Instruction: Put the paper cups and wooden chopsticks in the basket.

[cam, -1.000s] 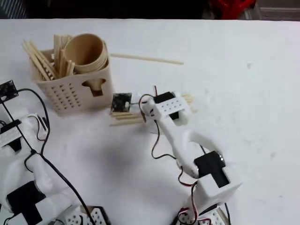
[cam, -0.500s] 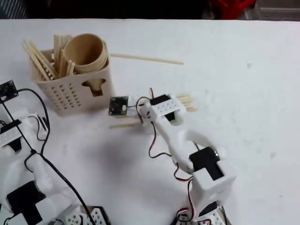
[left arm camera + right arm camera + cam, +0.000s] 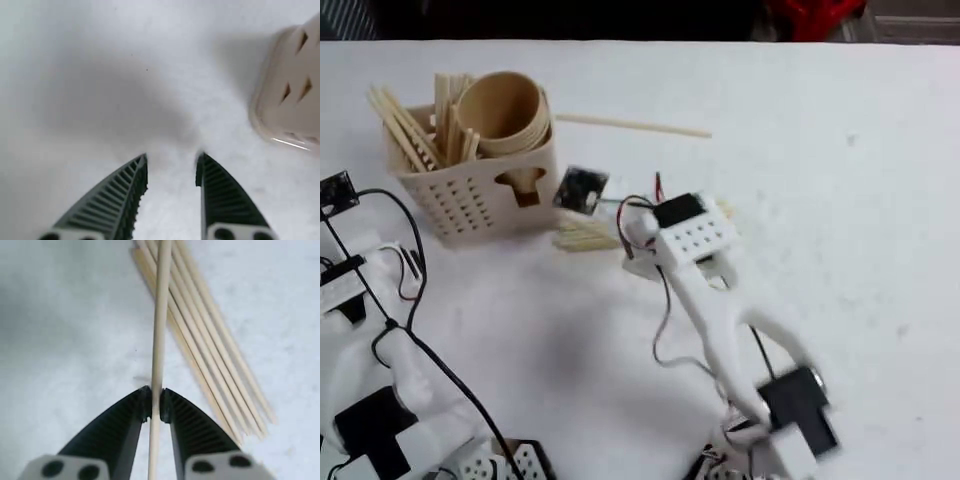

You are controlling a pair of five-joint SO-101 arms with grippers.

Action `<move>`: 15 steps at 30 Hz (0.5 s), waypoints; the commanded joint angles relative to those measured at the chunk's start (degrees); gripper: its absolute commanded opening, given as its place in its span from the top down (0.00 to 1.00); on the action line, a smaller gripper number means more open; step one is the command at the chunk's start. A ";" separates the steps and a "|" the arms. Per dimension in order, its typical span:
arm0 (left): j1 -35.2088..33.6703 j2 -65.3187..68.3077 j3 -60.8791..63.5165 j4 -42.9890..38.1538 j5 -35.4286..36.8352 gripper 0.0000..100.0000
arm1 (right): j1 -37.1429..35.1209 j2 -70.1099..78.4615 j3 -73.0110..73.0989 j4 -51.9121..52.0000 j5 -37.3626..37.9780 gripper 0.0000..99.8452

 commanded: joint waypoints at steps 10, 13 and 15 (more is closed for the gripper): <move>0.84 -1.45 1.85 -4.92 0.62 0.83 | -12.88 -27.03 -16.44 3.12 -26.64 0.98; 0.84 -1.54 1.85 -4.92 0.62 0.83 | -14.64 -21.32 -27.60 0.13 -30.15 0.98; 0.84 -1.54 1.85 -4.92 0.62 0.83 | -15.25 -15.60 -34.64 -3.74 -32.62 0.98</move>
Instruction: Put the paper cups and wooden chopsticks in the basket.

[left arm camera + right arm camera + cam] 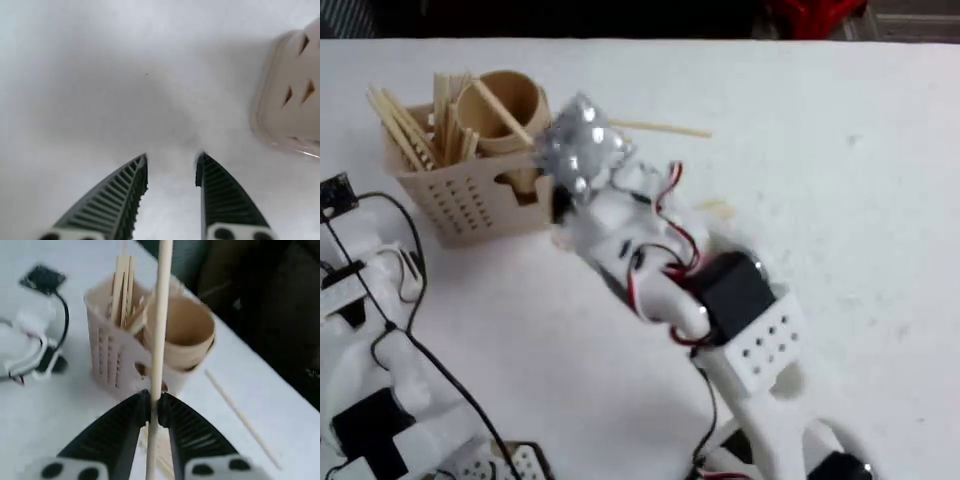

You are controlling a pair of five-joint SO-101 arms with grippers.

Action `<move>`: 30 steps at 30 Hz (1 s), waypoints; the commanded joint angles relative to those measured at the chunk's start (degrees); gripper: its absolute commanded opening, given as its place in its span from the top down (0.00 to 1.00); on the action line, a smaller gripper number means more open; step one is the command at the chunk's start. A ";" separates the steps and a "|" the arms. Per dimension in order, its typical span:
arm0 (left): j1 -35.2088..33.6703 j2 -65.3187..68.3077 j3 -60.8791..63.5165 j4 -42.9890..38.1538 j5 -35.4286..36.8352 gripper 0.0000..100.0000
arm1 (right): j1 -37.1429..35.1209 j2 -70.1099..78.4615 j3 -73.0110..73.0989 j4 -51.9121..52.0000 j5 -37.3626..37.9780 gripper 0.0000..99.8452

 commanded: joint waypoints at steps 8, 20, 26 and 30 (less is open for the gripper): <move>0.84 -1.54 -0.26 -1.05 0.70 0.83 | -2.24 31.87 -36.13 -22.64 -12.04 0.98; 0.84 -1.54 -0.18 -1.14 0.70 0.83 | -7.16 61.67 -69.89 -27.82 -12.66 0.98; 0.84 -1.54 -0.18 -1.14 0.62 0.83 | -7.43 66.24 -75.60 -22.29 -12.84 0.98; 0.84 -1.54 -0.18 -1.14 0.62 0.83 | -7.16 66.59 -75.78 -21.67 -12.84 0.87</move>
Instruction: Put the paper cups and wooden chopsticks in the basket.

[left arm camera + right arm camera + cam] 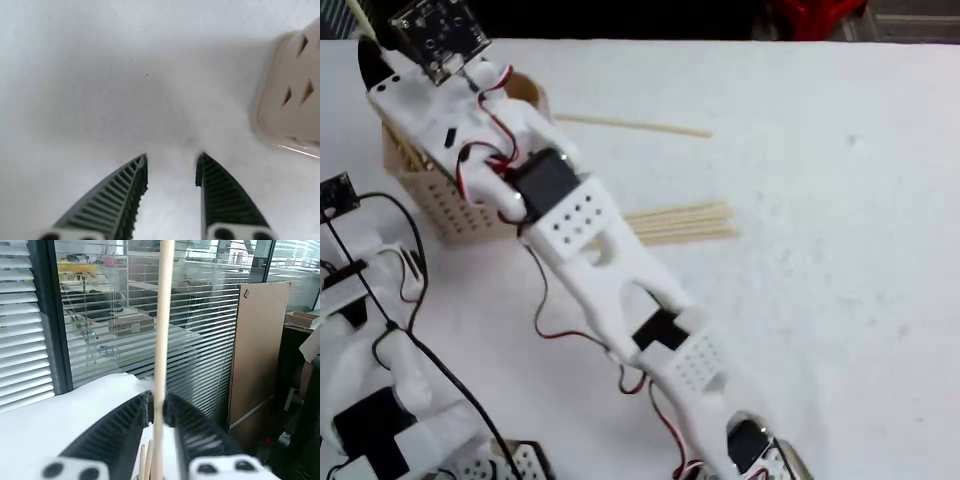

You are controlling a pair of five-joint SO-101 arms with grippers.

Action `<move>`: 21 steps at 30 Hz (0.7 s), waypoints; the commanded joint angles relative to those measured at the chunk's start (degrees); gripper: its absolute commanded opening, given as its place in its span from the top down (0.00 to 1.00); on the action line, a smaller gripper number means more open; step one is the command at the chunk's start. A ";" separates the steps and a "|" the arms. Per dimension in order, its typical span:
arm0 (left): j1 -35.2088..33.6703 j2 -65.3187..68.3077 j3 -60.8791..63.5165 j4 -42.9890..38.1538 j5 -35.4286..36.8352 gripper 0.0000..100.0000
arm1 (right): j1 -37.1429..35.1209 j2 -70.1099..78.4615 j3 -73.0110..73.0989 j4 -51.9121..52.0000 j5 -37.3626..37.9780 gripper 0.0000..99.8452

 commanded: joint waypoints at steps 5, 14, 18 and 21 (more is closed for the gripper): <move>0.84 -1.54 -0.18 -1.14 0.53 0.83 | -0.04 -1.36 -3.43 3.56 -0.70 0.89; 0.84 -1.45 -0.18 -1.14 0.53 0.83 | 6.20 -9.80 -3.43 33.36 -0.62 0.93; 0.84 -1.45 -0.18 -1.14 0.62 0.83 | 9.19 -17.01 -2.99 51.65 0.79 0.93; 0.84 -1.45 -0.18 -1.14 0.62 0.83 | 9.54 -21.14 1.49 57.54 10.55 0.93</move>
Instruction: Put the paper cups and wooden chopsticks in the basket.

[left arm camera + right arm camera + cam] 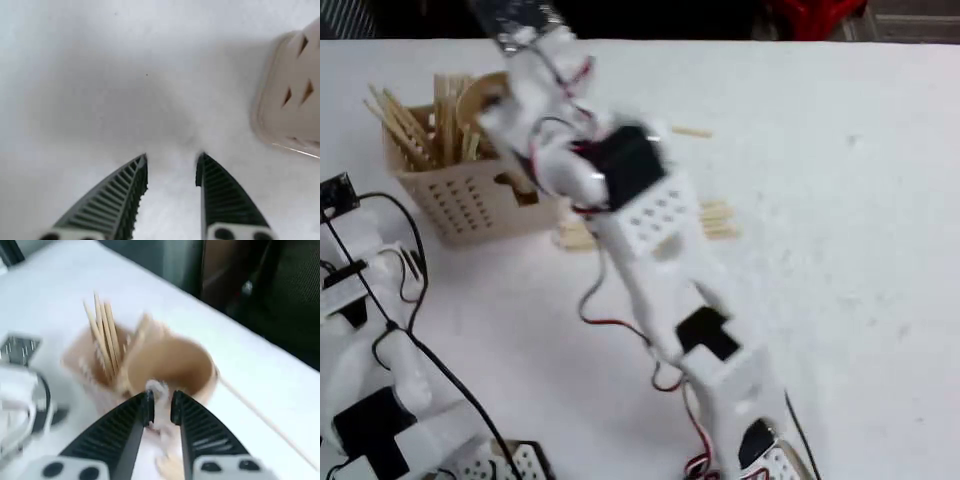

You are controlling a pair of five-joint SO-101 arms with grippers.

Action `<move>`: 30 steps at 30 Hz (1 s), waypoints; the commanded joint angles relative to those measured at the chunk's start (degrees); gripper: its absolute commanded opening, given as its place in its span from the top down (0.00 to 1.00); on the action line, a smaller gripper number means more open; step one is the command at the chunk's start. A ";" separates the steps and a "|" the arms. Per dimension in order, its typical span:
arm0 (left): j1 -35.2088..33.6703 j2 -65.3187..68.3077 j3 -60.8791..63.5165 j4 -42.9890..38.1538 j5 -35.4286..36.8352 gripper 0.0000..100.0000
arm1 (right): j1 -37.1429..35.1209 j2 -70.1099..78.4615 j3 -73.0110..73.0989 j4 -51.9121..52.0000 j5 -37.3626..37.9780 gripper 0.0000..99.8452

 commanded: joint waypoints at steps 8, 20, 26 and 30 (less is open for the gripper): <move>0.84 -1.45 -0.18 -1.14 0.62 0.83 | 5.14 -19.56 38.68 5.05 28.66 0.93; 0.84 -1.45 -0.18 -1.14 0.70 0.83 | 8.57 -26.24 88.44 -29.67 48.26 0.85; 0.84 -1.45 -0.18 -1.14 0.70 0.83 | 10.07 -19.03 95.74 -42.59 48.53 0.86; 0.84 -1.45 -0.18 -1.14 0.70 0.83 | 12.97 -11.82 92.57 -44.97 48.53 0.86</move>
